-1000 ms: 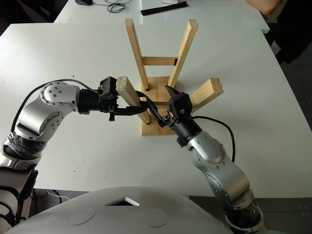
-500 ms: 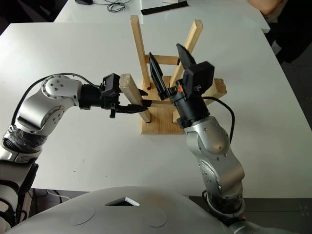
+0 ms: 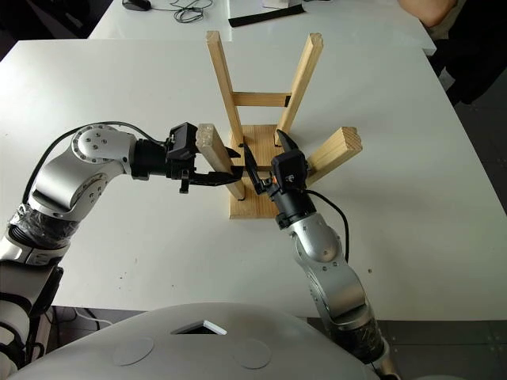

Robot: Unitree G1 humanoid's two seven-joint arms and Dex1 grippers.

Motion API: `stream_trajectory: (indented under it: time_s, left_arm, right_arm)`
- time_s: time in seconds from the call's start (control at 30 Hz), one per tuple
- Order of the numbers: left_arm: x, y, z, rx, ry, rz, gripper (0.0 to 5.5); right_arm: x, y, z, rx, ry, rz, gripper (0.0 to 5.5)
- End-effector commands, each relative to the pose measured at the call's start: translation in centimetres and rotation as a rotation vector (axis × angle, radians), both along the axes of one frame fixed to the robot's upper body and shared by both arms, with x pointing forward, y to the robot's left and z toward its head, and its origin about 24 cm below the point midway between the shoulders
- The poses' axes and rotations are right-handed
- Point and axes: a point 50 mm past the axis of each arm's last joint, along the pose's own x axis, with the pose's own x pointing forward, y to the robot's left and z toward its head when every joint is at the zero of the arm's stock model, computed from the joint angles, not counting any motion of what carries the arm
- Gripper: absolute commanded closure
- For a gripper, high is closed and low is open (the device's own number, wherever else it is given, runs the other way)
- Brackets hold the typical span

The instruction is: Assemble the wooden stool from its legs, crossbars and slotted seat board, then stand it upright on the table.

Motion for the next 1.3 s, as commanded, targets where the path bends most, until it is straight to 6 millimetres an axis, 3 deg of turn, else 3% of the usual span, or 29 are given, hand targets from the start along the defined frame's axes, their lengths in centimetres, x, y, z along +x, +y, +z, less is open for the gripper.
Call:
stream_trajectory:
  time_s: [0.03, 0.2, 0.37, 0.5, 0.57, 0.67, 0.77, 0.93, 1.2, 1.3]
  left_arm:
    - [0.0, 0.5, -2.3, 0.16, 0.042, 0.027, 3.46]
    - [-0.3, 1.1, -3.2, 0.193, 0.06, 0.047, 3.46]
    - [0.1, 1.6, -3.7, 0.193, 0.066, 0.119, 3.46]
    - [0.7, 2.7, -3.2, 0.152, 0.098, 0.203, 3.46]
    - [0.6, 3.8, -2.9, 0.15, 0.118, 0.23, 3.46]
    - [0.4, 5.2, -2.5, 0.172, 0.121, 0.241, 3.46]
    - [0.4, 6.3, -2.3, 0.199, 0.115, 0.244, 3.46]
    - [-0.2, 6.7, -2.9, 0.216, 0.126, 0.2, 3.46]
    - [-1.1, 6.8, -6.4, 0.248, 0.229, 0.238, 2.17]
    - [-0.4, 7.4, -6.4, 0.206, 0.174, 0.337, 1.68]
  right_arm:
    - [0.0, 0.2, 0.3, -0.017, 0.013, 0.015, 2.04]
    - [-0.9, 1.1, 8.7, 0.228, -0.255, 0.174, 2.04]
    - [-1.4, 0.0, 12.7, 0.34, -0.349, 0.281, 2.04]
    - [-0.8, -3.7, 14.7, 0.308, -0.425, 0.201, 2.04]
    - [-0.2, -7.6, 15.5, 0.279, -0.451, 0.079, 2.04]
    - [0.0, -11.7, 16.1, 0.248, -0.453, -0.041, 2.04]
    - [0.0, -13.8, 15.7, 0.22, -0.416, -0.097, 2.04]
    - [0.3, -13.8, 14.1, 0.184, -0.33, -0.093, 2.04]
    - [1.0, -13.7, 12.6, 0.152, -0.272, -0.084, 2.06]
    - [0.9, -13.8, 11.9, 0.13, -0.241, -0.085, 2.06]
